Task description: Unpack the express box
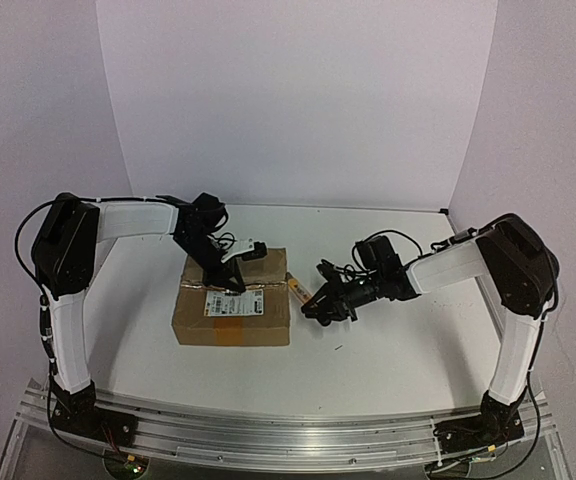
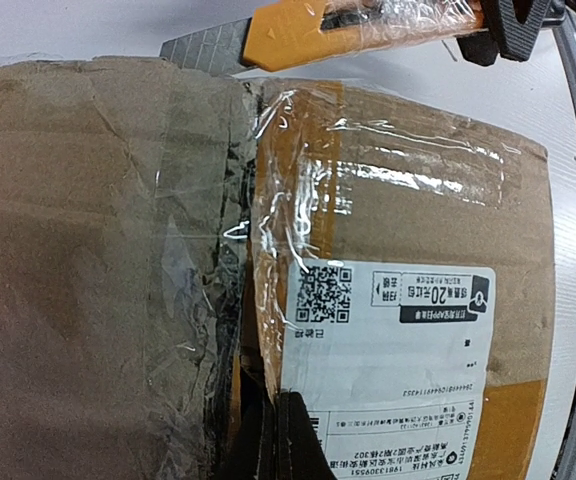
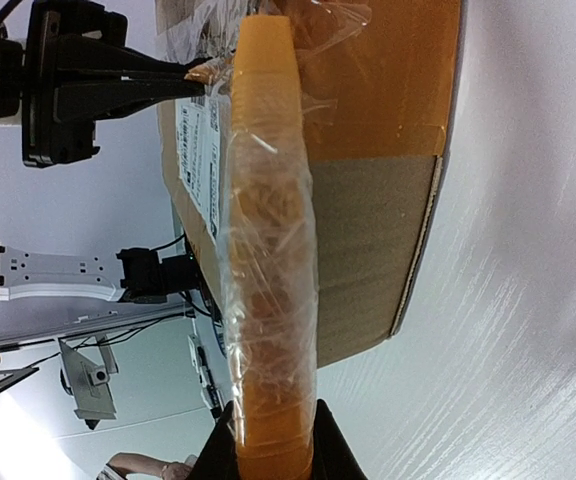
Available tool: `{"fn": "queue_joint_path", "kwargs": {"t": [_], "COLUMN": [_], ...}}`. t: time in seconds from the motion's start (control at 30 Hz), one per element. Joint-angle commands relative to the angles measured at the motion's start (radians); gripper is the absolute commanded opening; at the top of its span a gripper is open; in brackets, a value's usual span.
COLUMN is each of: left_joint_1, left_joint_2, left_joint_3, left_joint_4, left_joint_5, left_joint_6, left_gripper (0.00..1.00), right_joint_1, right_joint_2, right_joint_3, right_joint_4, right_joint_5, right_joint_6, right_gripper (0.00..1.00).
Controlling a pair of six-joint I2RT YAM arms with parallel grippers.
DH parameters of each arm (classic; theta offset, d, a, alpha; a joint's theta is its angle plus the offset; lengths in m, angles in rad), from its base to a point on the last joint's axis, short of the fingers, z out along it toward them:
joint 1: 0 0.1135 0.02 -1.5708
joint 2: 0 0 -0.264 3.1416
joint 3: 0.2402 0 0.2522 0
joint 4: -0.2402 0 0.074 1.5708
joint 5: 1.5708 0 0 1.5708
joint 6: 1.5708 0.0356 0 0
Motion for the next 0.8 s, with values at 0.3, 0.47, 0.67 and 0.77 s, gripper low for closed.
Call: {"fn": "queue_joint_path", "kwargs": {"t": [0.3, 0.47, 0.67, 0.77], "left_joint_1": [0.02, 0.018, 0.019, 0.019], "left_joint_2": [-0.03, -0.047, -0.065, -0.062], "left_joint_3": [0.026, 0.021, 0.007, 0.009], "left_joint_4": [0.073, 0.108, 0.141, 0.156], "left_joint_5": [-0.055, -0.044, -0.06, -0.072], "left_joint_6": [-0.087, -0.136, -0.162, -0.183], "left_gripper": [0.0, 0.0, 0.0, 0.0], "right_joint_1": [0.029, 0.068, 0.088, 0.093], "right_joint_2": [-0.102, -0.098, -0.152, -0.165], "right_joint_3": [-0.074, -0.053, -0.129, -0.138], "right_joint_4": [-0.345, -0.353, -0.351, -0.35], "right_joint_5": [-0.109, -0.143, -0.154, -0.157], "right_joint_6": [-0.167, -0.168, -0.146, -0.132], "right_gripper": [0.0, 0.0, 0.0, 0.0]}}
